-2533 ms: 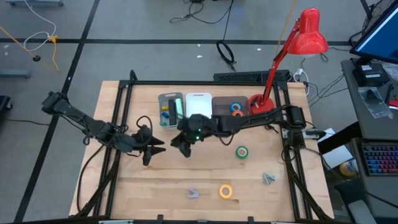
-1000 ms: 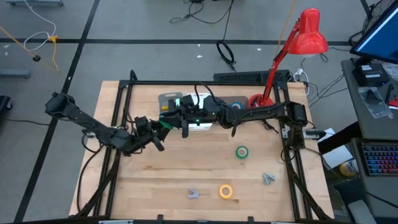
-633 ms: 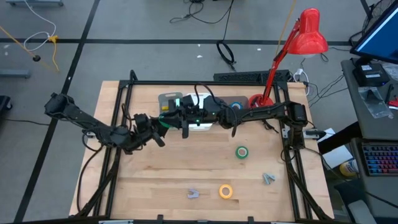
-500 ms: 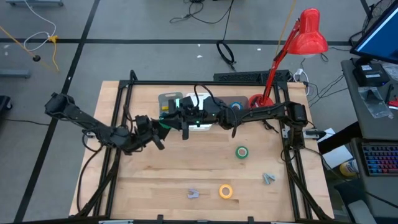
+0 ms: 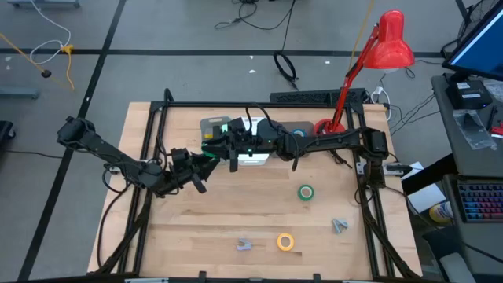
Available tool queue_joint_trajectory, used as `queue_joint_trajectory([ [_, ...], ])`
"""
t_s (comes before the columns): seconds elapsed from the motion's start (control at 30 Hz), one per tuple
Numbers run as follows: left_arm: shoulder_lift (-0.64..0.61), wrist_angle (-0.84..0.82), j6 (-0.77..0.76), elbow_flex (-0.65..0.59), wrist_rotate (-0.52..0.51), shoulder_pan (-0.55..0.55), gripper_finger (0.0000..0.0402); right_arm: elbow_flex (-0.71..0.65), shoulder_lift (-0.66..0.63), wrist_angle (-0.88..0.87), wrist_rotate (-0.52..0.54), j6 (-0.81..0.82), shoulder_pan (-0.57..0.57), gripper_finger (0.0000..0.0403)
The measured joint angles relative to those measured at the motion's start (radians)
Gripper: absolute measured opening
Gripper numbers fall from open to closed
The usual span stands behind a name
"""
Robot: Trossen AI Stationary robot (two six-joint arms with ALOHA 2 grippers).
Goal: Pick and place Stapler, Stapler remover, tape
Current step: Put the small green stapler into the grey bin
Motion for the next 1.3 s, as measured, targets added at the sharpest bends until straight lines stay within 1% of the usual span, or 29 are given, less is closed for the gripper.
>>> queue_joint_trajectory([
  [0.1,0.0,-0.007,0.045,0.0,-0.017,-0.026,0.0172,0.0,0.0,0.0,0.02,-0.004,0.0,0.0059],
  [0.27,0.0,-0.007,0.128,0.0,-0.122,-0.078,0.0172,0.0,0.0,0.0,0.023,-0.001,0.0,0.0059],
  [0.5,0.0,0.013,0.285,0.001,-0.225,-0.118,0.0172,0.0,0.0,-0.002,0.024,0.02,0.0,0.0059],
  [0.73,0.0,0.012,0.534,0.02,-0.234,-0.15,0.0172,0.0,0.0,-0.027,0.024,0.021,0.0,0.0059],
  [0.83,0.0,0.011,0.61,0.02,-0.251,-0.16,0.0172,0.0,0.0,-0.034,0.024,0.021,0.0,0.0059],
  [0.9,0.0,0.011,0.607,0.02,-0.286,-0.165,0.0172,0.0,0.0,-0.034,0.024,0.021,0.0,0.0059],
  [0.97,0.0,0.01,0.566,0.02,-0.312,-0.165,0.0172,0.0,0.0,-0.034,0.024,0.021,0.0,0.0059],
  [1.13,0.0,0.011,0.435,0.02,-0.321,-0.164,0.0172,0.0,0.0,-0.034,0.021,0.021,0.002,0.0059],
  [1.2,0.0,0.011,0.383,0.02,-0.298,-0.163,0.0172,0.0,0.0,-0.034,0.02,0.021,0.004,0.0059],
  [1.3,-0.001,0.011,0.325,0.02,-0.231,-0.152,0.0172,0.0,0.0,-0.034,0.019,0.022,0.01,0.0059],
])
